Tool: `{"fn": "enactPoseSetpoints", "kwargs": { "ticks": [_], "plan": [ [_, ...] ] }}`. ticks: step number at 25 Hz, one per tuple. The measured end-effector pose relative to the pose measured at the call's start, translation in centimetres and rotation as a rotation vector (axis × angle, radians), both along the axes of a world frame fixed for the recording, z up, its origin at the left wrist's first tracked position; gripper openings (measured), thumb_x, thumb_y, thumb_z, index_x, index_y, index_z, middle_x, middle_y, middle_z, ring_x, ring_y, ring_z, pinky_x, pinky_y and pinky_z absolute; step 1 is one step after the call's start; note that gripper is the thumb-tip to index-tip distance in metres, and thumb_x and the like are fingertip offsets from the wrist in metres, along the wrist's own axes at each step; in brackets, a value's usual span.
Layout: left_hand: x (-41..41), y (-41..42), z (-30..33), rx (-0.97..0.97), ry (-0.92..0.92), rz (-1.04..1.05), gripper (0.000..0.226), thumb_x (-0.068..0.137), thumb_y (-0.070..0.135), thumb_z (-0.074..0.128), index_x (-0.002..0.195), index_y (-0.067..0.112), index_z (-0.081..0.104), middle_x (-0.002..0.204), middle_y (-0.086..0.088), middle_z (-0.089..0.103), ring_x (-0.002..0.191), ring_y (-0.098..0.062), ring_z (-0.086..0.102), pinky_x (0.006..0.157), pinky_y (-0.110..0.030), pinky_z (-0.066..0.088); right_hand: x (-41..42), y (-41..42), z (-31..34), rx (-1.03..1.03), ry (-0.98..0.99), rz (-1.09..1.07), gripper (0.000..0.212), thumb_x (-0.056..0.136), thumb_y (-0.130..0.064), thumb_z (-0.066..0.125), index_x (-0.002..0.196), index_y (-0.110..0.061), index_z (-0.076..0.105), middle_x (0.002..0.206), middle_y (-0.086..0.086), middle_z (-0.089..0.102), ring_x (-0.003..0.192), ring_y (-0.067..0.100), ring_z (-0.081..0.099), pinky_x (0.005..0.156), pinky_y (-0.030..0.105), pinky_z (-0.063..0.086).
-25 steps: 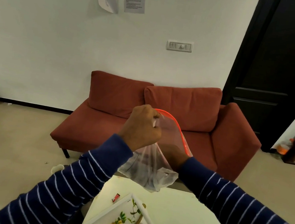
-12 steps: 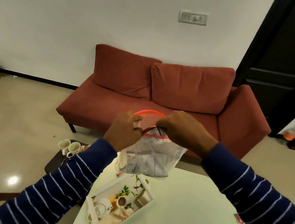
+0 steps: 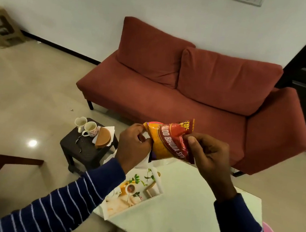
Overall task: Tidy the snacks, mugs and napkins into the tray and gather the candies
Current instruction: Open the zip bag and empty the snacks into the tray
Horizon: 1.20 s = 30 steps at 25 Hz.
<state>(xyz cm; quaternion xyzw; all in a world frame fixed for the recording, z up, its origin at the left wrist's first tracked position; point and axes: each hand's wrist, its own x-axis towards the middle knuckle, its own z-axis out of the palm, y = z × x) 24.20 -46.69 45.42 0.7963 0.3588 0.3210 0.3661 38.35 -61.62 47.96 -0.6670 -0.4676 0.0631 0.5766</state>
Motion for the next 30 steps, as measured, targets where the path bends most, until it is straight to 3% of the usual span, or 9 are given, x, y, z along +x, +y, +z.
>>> {"fn": "enactPoseSetpoints", "kwargs": {
  "ticks": [2, 4, 6, 8, 13, 17, 23, 26, 30],
  "plan": [
    [-0.5, -0.2, -1.2, -0.09, -0.007, 0.034, 0.013, 0.081, -0.001, 0.069, 0.086, 0.01, 0.071, 0.079, 0.003, 0.065, 0.067, -0.001, 0.056, 0.06, -0.002, 0.04, -1.1, 0.8, -1.9, -0.012, 0.228, -0.021, 0.002, 0.087, -0.018, 0.077, 0.088, -0.018, 0.078, 0.081, -0.006, 0.078, 0.075, 0.008, 0.074, 0.064, 0.02, 0.056],
    [-1.2, -0.2, -2.6, -0.162, 0.018, 0.05, 0.018, 0.082, -0.002, 0.067, 0.086, 0.016, 0.068, 0.08, 0.004, 0.065, 0.069, -0.004, 0.058, 0.061, -0.007, 0.044, -1.6, 1.3, -4.1, -0.053, 0.35, -0.075, 0.017, 0.084, -0.007, 0.077, 0.088, -0.023, 0.078, 0.084, -0.006, 0.079, 0.076, 0.009, 0.074, 0.065, 0.022, 0.057],
    [-2.0, 0.2, -4.1, -0.193, 0.067, 0.079, 0.024, 0.082, -0.001, 0.067, 0.1, 0.014, 0.072, 0.094, 0.001, 0.07, 0.073, -0.008, 0.062, 0.062, -0.021, 0.053, -1.0, 1.4, -6.0, -0.042, 0.481, -0.125, 0.028, 0.085, 0.0, 0.074, 0.087, -0.028, 0.079, 0.085, -0.006, 0.079, 0.078, 0.008, 0.075, 0.066, 0.019, 0.056],
    [-2.9, 0.6, -6.0, -0.158, 0.122, 0.123, 0.037, 0.081, -0.004, 0.068, 0.115, 0.012, 0.072, 0.107, -0.001, 0.072, 0.074, -0.008, 0.064, 0.06, -0.015, 0.052, 0.6, 1.2, -8.1, -0.008, 0.589, -0.221, 0.03, 0.087, 0.001, 0.071, 0.085, -0.027, 0.078, 0.083, -0.006, 0.079, 0.076, 0.007, 0.073, 0.065, 0.018, 0.056],
    [-5.2, 0.6, -12.1, -0.143, 0.203, 0.13, 0.059, 0.074, -0.016, 0.064, 0.125, 0.015, 0.067, 0.103, 0.004, 0.068, 0.059, 0.0, 0.052, 0.05, -0.004, 0.043, 5.1, 1.1, -16.3, -0.073, 0.841, -0.432, 0.016, 0.092, 0.002, 0.064, 0.09, -0.013, 0.068, 0.076, 0.0, 0.074, 0.071, 0.017, 0.067, 0.061, 0.026, 0.054],
    [-7.0, -0.3, -18.9, -0.148, 0.289, 0.192, 0.063, 0.072, -0.015, 0.06, 0.128, 0.015, 0.065, 0.107, 0.006, 0.064, 0.061, -0.002, 0.045, 0.062, -0.013, 0.047, 7.0, 2.9, -26.9, -0.304, 0.843, -0.546, 0.015, 0.09, 0.0, 0.066, 0.087, -0.014, 0.065, 0.085, 0.01, 0.072, 0.073, 0.014, 0.071, 0.065, 0.028, 0.056],
    [-9.7, 0.2, -26.7, -0.104, 0.378, 0.187, 0.051, 0.069, -0.009, 0.057, 0.119, 0.001, 0.068, 0.106, -0.008, 0.068, 0.067, -0.005, 0.052, 0.068, 0.002, 0.04, 6.2, 7.8, -43.7, -0.607, 0.815, -0.554, 0.017, 0.08, 0.001, 0.068, 0.081, -0.016, 0.065, 0.1, 0.023, 0.073, 0.09, 0.031, 0.074, 0.069, 0.034, 0.06],
    [-10.8, 0.8, -29.8, -0.093, 0.413, 0.143, 0.053, 0.069, -0.011, 0.061, 0.12, 0.002, 0.067, 0.107, -0.012, 0.069, 0.09, -0.009, 0.059, 0.078, -0.002, 0.044, 6.4, 10.4, -49.2, -0.705, 0.726, -0.512, 0.017, 0.078, -0.002, 0.068, 0.079, -0.02, 0.065, 0.095, 0.021, 0.074, 0.072, 0.015, 0.07, 0.054, 0.021, 0.053],
    [-10.8, 0.3, -33.2, -0.15, 0.373, 0.111, 0.053, 0.067, -0.014, 0.057, 0.117, -0.001, 0.069, 0.107, -0.012, 0.069, 0.089, -0.006, 0.057, 0.076, -0.001, 0.042, 7.3, 13.8, -55.8, -0.769, 0.586, -0.388, 0.015, 0.073, -0.01, 0.063, 0.079, -0.023, 0.067, 0.083, 0.01, 0.073, 0.058, -0.003, 0.064, 0.049, 0.018, 0.048]
  ]
}}
